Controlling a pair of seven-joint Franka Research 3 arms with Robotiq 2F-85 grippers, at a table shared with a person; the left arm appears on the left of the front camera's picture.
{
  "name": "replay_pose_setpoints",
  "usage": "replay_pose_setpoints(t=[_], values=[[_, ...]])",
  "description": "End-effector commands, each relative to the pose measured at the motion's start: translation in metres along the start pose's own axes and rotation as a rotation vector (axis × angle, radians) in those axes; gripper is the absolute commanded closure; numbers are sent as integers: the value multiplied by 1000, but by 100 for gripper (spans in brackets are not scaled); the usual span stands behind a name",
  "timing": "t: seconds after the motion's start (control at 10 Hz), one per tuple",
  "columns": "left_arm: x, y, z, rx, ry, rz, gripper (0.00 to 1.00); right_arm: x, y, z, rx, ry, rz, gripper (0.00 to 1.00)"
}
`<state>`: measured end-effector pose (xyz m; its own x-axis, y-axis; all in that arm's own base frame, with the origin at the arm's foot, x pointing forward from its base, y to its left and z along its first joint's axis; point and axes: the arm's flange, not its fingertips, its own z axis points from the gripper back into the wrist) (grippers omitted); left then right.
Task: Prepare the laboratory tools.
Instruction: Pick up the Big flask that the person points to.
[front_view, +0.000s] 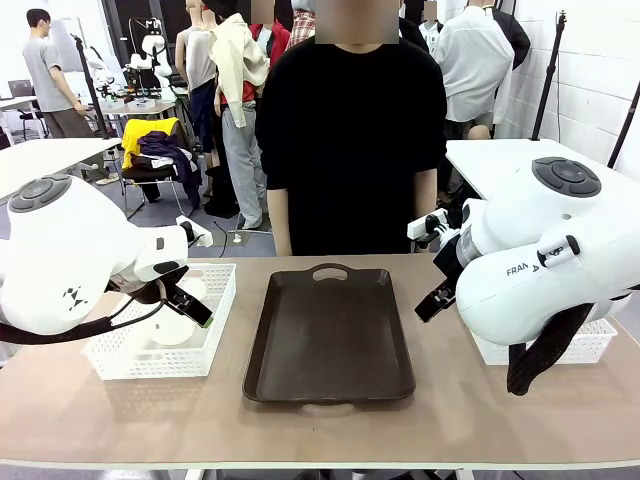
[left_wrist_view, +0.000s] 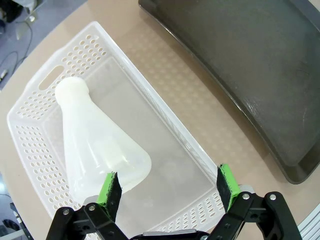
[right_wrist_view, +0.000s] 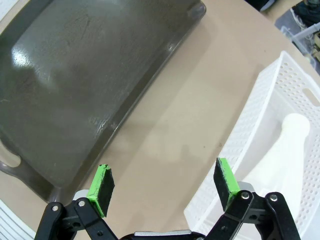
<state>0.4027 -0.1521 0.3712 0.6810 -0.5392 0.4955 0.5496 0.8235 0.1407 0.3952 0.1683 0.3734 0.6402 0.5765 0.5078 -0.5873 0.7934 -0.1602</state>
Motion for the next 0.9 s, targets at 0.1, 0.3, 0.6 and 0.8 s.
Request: replay_pose_setpoints(t=[0.1,0.3,0.6,0.8], values=[[8,5,36,81,-67,7,0,0,-8,27,119,-5,-79,0],[12,17,68,27,-85,48,0,-1,-29,53,196,-12,-116,0],[17,32,104,-265,-176,88,0,-19,-74,76,401,-18,-196,0],[13,45,111,-486,-205,165,0,-45,-106,88,554,-21,-268,0]])
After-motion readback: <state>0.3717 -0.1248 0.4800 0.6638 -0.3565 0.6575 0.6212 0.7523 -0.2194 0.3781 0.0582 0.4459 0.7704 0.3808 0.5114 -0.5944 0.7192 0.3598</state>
